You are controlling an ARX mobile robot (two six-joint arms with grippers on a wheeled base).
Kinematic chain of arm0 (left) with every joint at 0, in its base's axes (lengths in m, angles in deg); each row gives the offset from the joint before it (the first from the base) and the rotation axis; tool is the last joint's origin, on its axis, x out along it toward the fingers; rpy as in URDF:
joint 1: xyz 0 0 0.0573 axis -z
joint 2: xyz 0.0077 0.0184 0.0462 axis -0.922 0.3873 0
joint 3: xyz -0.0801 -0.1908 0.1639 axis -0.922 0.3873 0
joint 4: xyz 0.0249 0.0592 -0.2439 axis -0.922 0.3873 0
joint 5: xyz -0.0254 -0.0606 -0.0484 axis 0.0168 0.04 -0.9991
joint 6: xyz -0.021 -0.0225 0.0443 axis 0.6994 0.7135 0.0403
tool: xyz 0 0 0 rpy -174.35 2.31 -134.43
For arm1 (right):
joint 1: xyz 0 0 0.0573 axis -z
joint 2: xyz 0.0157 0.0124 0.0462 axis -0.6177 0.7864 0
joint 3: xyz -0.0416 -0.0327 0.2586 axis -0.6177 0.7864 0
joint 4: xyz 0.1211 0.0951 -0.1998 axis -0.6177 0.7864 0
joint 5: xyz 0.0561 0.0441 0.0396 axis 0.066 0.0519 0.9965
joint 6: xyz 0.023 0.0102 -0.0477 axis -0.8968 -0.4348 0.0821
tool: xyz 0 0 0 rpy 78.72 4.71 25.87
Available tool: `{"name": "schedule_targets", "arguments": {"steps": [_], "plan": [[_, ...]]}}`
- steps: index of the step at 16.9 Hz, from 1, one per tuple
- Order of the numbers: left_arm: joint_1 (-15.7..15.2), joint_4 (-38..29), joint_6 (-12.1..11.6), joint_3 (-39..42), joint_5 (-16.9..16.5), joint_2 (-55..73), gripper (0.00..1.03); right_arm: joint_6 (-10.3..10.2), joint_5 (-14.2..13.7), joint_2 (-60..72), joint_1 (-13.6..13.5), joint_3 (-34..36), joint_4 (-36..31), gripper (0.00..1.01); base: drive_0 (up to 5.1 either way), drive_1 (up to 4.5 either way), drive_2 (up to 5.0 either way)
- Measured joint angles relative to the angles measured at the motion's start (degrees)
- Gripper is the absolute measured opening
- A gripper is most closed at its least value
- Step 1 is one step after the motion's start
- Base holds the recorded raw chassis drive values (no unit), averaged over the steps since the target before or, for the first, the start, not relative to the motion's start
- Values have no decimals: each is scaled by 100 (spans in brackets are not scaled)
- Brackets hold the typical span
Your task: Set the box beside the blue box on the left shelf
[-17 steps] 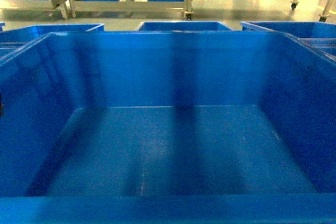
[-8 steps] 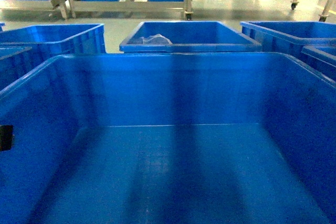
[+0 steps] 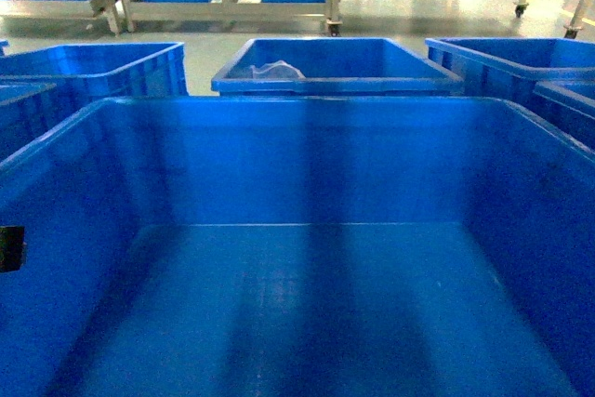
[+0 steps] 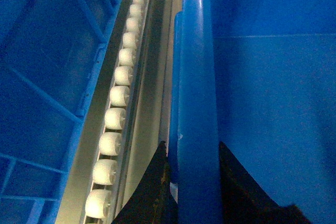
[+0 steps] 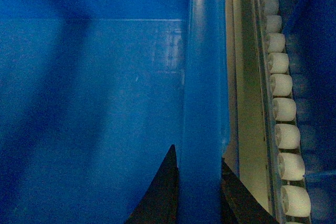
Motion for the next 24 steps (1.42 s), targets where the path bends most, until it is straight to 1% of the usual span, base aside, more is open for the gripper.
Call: {"name": "schedule_targets", "arguments": {"steps": [2,3,4,5,6,7,8,9,10,12,13,14,15,16,17,18,19,20,21,22,23,24], "plan": [[74,9,20,-2,17,28,17,31,-61,-4,0,4,9,9,0,0,0],[293,-345,109,74,192,129,17,118,-221,-46,-11,7,26,9,0,0,0],[382,-496,125,70,304,302,16,120,-295,-107,-31,31,44,9,0,0,0],[275,-560,146,57,297,343,30,234,-240,-120,-31,42,-94,14,0,0,0],[214,-765,146,116,352,339,37,455,-236,-157,-28,66,-243,24,0,0,0],[146,-1113,142,175,376,308,45,525,-254,-236,9,111,-533,31,0,0,0],[107,-1504,109,225,483,201,54,522,-278,-352,59,136,-953,41,0,0,0],[103,-1864,92,240,654,63,62,496,-343,-428,107,136,-1281,46,0,0,0],[92,-1963,90,240,684,24,64,444,-391,-483,151,131,-1493,50,0,0,0],[61,-2369,55,238,785,-131,71,317,-501,-588,170,118,-1858,57,0,0,0],[55,-2621,9,232,844,-229,76,275,-535,-627,201,116,-2022,61,0,0,0],[48,-2767,-13,229,872,-280,80,184,-575,-660,203,107,-2229,66,0,0,0],[70,-3141,-87,201,931,-339,93,66,-654,-678,190,72,-2465,79,0,0,0],[94,-3174,-201,168,1008,-334,100,24,-667,-675,188,59,-2446,90,0,0,0],[98,-3165,-212,168,1014,-326,97,-20,-695,-669,190,59,-2422,100,0,0,0],[94,-3226,-271,170,981,-326,98,-31,-721,-669,190,61,-2468,97,0,0,0],[-155,-4041,-479,448,81,-402,86,153,-455,-632,243,407,-3644,86,0,0,0],[-343,-4350,-573,870,-634,-702,73,313,-369,-831,256,892,-4293,74,0,0,0],[-487,-4387,-636,1226,-984,-951,61,385,-46,-1058,520,1276,-4522,61,0,0,0],[-581,-4395,-656,1488,-1172,-1126,48,411,-61,-1252,669,1499,-4572,48,0,0,0],[-721,-4398,-660,1812,-1357,-1460,28,455,-9,-1578,664,1838,-4581,27,0,0,0],[-837,-4376,-660,2017,-1425,-1738,13,479,-2,-1805,640,2041,-4555,13,0,0,0]]}}
